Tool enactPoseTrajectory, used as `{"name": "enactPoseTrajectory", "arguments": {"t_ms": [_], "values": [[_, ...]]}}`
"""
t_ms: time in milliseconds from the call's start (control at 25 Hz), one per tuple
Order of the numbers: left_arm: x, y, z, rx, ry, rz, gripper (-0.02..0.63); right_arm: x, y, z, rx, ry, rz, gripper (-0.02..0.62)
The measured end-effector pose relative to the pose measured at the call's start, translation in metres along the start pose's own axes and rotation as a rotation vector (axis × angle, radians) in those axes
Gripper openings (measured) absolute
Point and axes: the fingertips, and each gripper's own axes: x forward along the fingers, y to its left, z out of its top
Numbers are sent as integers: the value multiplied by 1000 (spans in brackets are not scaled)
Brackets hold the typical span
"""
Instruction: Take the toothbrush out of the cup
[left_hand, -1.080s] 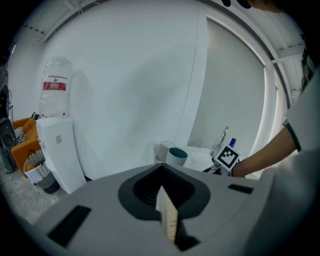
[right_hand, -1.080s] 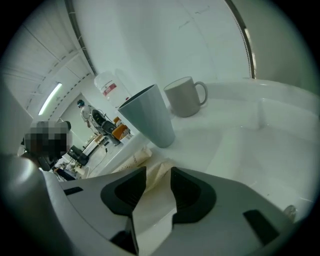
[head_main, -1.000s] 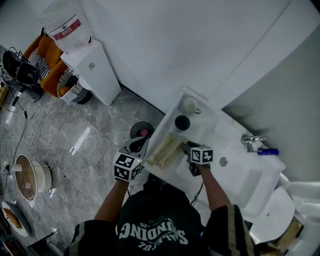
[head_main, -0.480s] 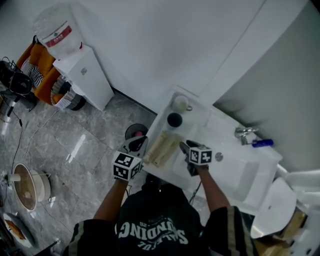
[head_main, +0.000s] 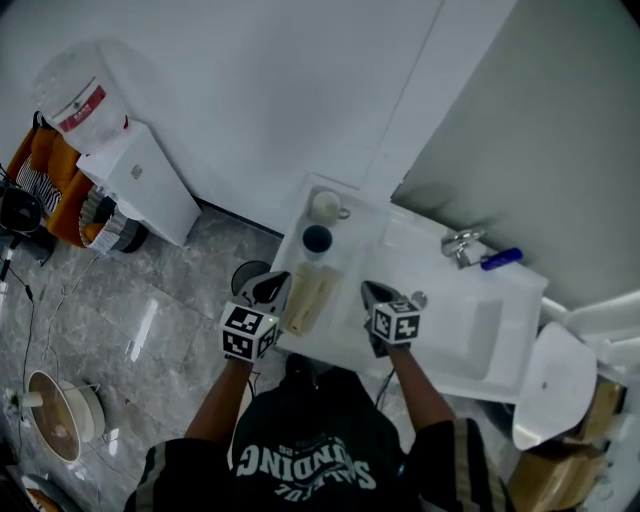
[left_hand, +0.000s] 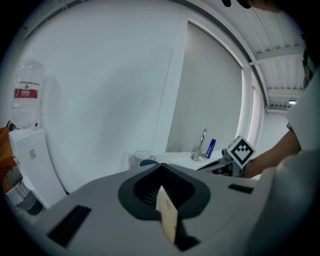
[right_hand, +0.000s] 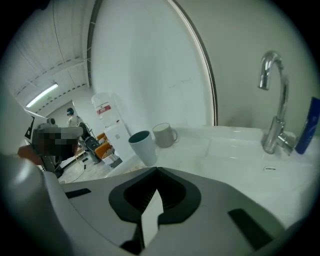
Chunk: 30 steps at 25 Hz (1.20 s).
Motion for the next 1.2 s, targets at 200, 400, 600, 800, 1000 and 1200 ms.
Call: {"name": "enactPoseTrajectory", "arguments": {"t_ms": [200,400,600,800,1000,1200], "values": [[15,-23,13,41,-11,-69,-2,-41,-6,21,22,-131,-60,-3],[31,-52,28,85,-24,-141,-2,-91,-16,42,15,-263,-144,-3],[43,-79,52,125,-60,-202,-2,-146,-18,69,-53,-414,-228,-2],[47,-102,77,161,-105,-243,-2,-195,-23,90,-97,-546,-300,-3],[49,-112,89,193,-122,-259,-2,-213,-26,93,-109,-599,-325,-3],[47,-114,91,197,-127,-252,-2,-210,-27,82,-89,-594,-322,-3]]}}
